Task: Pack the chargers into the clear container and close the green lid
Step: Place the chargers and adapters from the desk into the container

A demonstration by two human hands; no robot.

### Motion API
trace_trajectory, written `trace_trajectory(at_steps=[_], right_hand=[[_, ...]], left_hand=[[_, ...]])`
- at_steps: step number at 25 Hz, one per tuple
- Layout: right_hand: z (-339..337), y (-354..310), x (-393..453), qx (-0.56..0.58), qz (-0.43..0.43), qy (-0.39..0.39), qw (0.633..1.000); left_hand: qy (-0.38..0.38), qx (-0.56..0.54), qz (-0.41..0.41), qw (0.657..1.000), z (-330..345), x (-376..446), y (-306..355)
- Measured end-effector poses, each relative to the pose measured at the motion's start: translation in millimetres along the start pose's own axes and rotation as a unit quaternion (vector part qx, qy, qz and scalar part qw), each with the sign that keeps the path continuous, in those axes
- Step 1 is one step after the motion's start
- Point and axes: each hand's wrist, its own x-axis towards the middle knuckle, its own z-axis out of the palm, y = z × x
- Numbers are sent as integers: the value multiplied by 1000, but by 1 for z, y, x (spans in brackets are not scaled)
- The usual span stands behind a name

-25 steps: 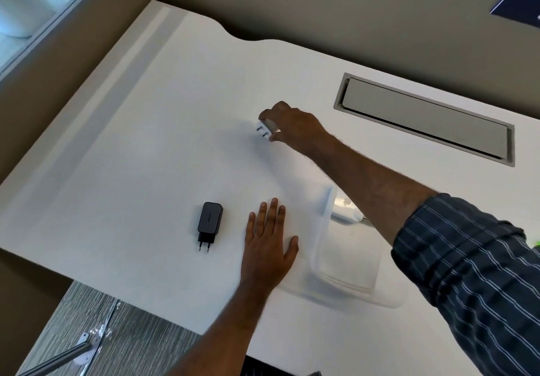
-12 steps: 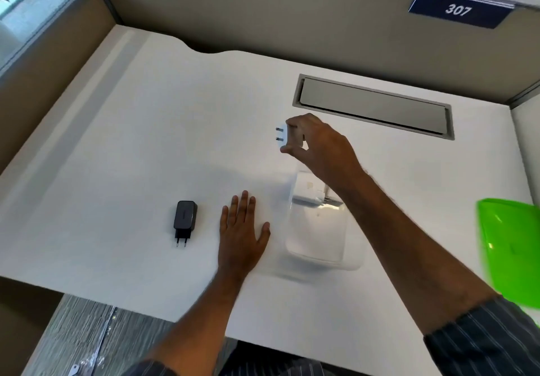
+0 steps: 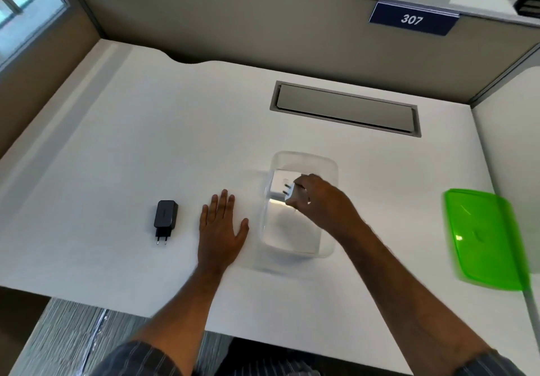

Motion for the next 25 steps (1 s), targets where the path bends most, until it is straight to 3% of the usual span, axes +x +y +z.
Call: trace_trajectory(at_steps=[6,11,25], right_hand=[[50,5,1,-76,-18,-124,989],[64,6,9,-78,-67,-72,992],[67,6,7,-137,-129,-39,981]], left_hand=[[8,2,-2,1000,1,-1,1],[13,2,-2,1000,4,0,0],[11,0,-3,1000,9,3,-4]])
